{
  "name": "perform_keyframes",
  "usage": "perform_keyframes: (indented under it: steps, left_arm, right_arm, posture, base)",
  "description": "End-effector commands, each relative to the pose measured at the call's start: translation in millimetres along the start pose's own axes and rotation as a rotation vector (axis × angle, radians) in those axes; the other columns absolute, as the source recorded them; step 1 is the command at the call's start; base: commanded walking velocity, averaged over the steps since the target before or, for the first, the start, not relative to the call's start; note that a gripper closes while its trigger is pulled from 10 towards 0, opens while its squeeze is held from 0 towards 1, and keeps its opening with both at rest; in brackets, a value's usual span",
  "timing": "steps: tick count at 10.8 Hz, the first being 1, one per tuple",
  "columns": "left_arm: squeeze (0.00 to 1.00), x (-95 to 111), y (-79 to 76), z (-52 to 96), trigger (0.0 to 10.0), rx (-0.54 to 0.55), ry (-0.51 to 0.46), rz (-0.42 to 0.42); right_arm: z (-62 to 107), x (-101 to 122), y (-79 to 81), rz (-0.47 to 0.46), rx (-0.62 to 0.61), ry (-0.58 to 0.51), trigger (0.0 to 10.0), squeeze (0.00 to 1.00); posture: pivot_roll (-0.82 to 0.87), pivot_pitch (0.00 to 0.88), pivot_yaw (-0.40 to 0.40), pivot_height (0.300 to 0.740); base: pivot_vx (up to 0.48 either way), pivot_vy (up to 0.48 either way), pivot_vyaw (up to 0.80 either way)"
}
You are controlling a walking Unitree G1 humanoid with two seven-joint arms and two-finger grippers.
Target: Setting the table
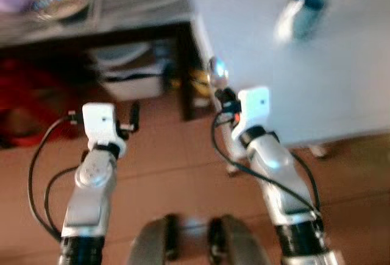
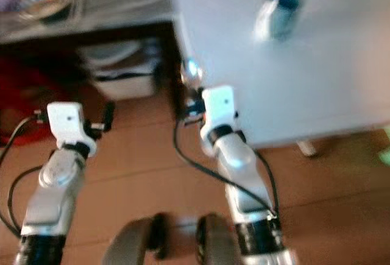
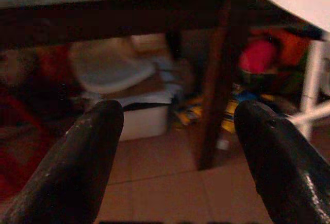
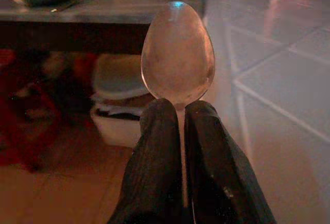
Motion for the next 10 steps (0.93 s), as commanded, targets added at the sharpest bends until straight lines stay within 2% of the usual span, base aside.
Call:
perform_keyframes:
  steps: [1,4,6,7,8,10]
  left_arm:
    - [0.0,-0.5,4.4,0.2,10.0,0.023,-0.004,-0.01]
    - [0.0,-2.3,-8.1,-0.2,10.0,-0.037,0.0,0.02]
    - [0.0,-0.1,-12.2,-2.5,10.0,-0.057,-0.01,0.022]
    - [0.0,-0.4,-14.1,-3.7,10.0,-0.068,-0.007,0.024]
    - [0.0,-0.5,-16.8,-4.1,10.0,-0.079,-0.006,0.028]
    - [0.0,-2.7,-22.0,-4.6,10.0,-0.095,-0.007,0.031]
  right_arm:
    - [3.3,-6.8,-0.7,-0.01,-0.012,0.021,0.0,0.0]
    - [1.4,-5.8,-0.9,-0.013,-0.02,0.016,0.0,0.0]
    - [-0.6,-4.2,0.3,-0.013,-0.015,0.007,0.0,0.0]
    - [-2.4,-0.9,-1.1,-0.008,-0.022,-0.005,1.6,0.0]
    - [-3.9,2.2,-3.7,0.002,-0.033,-0.015,9.8,0.0]
    - [-6.4,0.1,-10.6,0.014,-0.061,-0.009,10.0,0.0]
  posture:
    - [-0.06,0.222,0.025,0.74]
    - [-0.06,0.225,0.023,0.74]
    - [-0.06,0.232,0.03,0.74]
    - [-0.07,0.228,0.036,0.74]
    - [-0.07,0.227,0.039,0.74]
    - [-0.07,0.198,0.041,0.74]
  base:
    - [0.0,0.45,0.0]
    - [0.301,0.364,0.0]
    - [0.48,0.0,0.0]
    - [0.48,0.0,0.0]
    - [0.48,0.0,0.0]
    - [0.48,0.0,0.0]
Point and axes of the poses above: a point about 5 cm out from each wrist's last joint towards the gripper, its own z axis pointing back from the gripper into the wrist, its own x axis along the axis of the wrist's last joint, y = z × x, the point moved 1 cm from there along -z, pointing out of the wrist towards the gripper, and after that the axes turned 13 degrees about z, right-handed, at the moved point
